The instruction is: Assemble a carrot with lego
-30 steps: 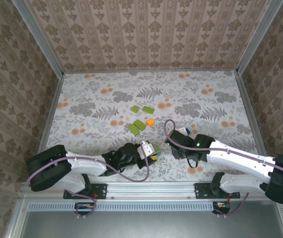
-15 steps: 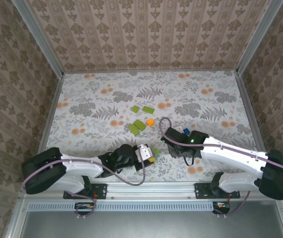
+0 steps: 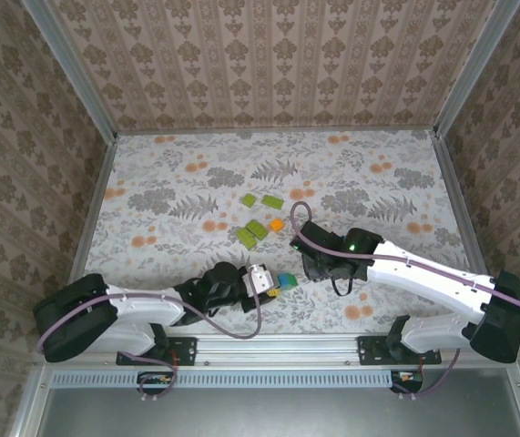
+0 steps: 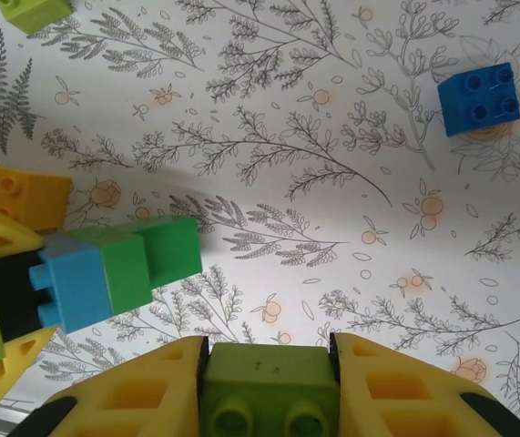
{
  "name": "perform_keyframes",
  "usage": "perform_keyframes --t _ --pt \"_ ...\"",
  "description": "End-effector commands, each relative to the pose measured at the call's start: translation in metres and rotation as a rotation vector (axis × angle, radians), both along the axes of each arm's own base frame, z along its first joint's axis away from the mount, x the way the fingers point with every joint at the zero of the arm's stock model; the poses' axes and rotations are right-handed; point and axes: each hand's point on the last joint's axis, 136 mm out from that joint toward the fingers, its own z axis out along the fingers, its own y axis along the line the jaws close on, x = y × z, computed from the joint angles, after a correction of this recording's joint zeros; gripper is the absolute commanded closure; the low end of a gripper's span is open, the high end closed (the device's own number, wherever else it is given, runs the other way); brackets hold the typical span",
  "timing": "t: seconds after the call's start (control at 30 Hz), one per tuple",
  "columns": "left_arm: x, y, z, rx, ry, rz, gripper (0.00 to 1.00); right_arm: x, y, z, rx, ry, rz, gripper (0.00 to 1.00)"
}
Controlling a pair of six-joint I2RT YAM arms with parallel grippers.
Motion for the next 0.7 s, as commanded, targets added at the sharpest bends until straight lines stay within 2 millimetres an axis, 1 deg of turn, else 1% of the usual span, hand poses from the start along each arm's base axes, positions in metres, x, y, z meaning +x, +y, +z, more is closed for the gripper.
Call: perform_keyframes --t 0.0,0.23,0.5,0.67 --pt "-0.005 -0.006 -0.004 0.029 0.017 -0.056 0.70 -0.007 -0.002 -0.016 -0.013 0.052 -0.013 0.70" --pt "-0.001 -0.016 -0.003 0.045 0.028 -0.065 0.71 -0.001 0.007 -0.045 0.008 0.081 -0.019 0.71" --pt "-0.002 -0.022 0.002 0.044 0.043 -0.079 0.70 0.011 0.010 -0.057 0.048 0.087 -0.030 0.72" --pt "-0.002 -0.023 0.003 0.042 0.048 -0.079 0.70 0.017 0.008 -0.070 0.065 0.108 -0.044 0.72"
